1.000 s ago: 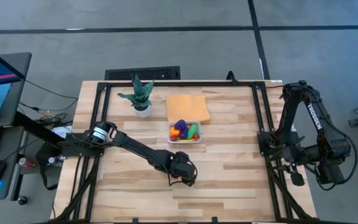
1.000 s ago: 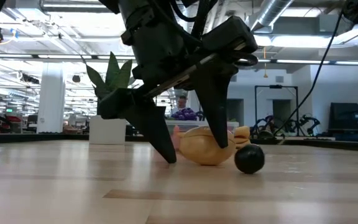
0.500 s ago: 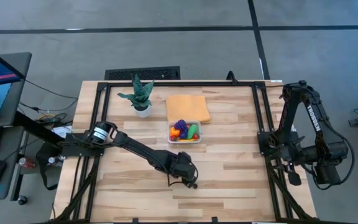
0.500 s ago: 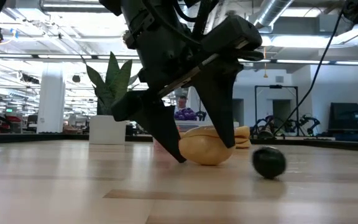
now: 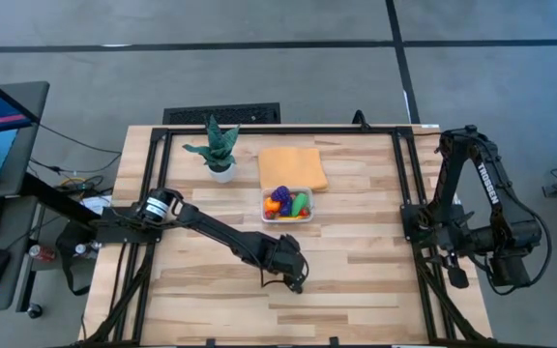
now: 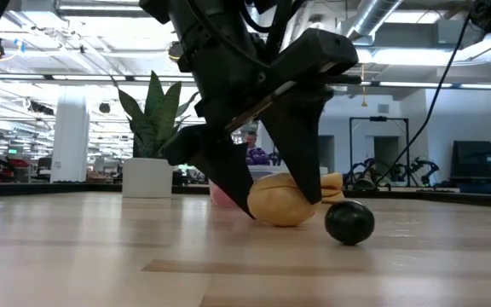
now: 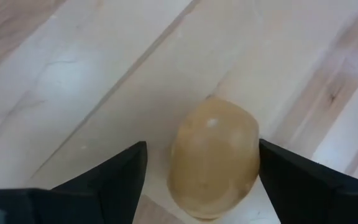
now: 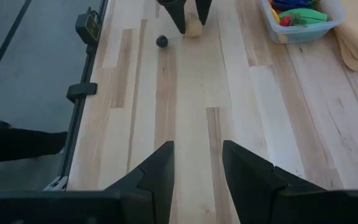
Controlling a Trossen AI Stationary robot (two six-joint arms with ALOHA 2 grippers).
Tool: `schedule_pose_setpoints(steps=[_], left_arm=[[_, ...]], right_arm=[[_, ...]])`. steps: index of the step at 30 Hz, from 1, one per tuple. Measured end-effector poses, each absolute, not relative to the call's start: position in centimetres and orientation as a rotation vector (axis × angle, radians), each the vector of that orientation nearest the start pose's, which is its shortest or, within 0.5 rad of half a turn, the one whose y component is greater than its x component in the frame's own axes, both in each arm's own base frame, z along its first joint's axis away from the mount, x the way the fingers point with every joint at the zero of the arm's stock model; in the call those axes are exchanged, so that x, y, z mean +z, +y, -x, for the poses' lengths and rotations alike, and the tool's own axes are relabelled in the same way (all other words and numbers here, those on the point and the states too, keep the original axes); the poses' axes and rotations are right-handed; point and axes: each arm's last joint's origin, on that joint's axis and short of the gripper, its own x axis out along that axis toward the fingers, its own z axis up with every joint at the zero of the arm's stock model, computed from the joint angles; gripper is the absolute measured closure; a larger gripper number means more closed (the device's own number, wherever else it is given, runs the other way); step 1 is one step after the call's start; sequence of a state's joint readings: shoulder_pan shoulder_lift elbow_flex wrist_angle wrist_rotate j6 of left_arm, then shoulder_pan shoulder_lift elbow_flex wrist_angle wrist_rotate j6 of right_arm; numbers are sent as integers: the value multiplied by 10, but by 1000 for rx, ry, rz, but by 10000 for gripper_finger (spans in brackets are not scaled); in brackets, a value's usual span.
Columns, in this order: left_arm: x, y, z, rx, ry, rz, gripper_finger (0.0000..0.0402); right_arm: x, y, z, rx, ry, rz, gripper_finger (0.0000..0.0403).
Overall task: Pick and placing Produce into tupperware
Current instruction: Put the brown potato into the transparent bin
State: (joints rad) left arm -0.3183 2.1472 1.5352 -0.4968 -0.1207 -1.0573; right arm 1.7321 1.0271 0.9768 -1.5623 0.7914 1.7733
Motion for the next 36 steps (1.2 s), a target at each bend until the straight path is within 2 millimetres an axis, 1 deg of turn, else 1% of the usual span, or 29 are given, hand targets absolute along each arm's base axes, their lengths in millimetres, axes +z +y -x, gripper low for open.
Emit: schedule_pose_setpoints(steps=[10, 17, 26, 36], left_arm=[[146, -135, -420, 405, 1057, 704, 167], [146, -135, -420, 405, 1057, 705, 188], [146, -135, -420, 411, 1055, 714, 204], [147, -135, -421, 417, 1043, 730, 205]], right_arm=[[289, 129, 0, 58, 784, -91, 274], [289, 129, 0, 57, 785, -99, 274], [289, 130, 0, 57, 785, -101, 274], [289, 130, 0, 57, 785, -101, 274]])
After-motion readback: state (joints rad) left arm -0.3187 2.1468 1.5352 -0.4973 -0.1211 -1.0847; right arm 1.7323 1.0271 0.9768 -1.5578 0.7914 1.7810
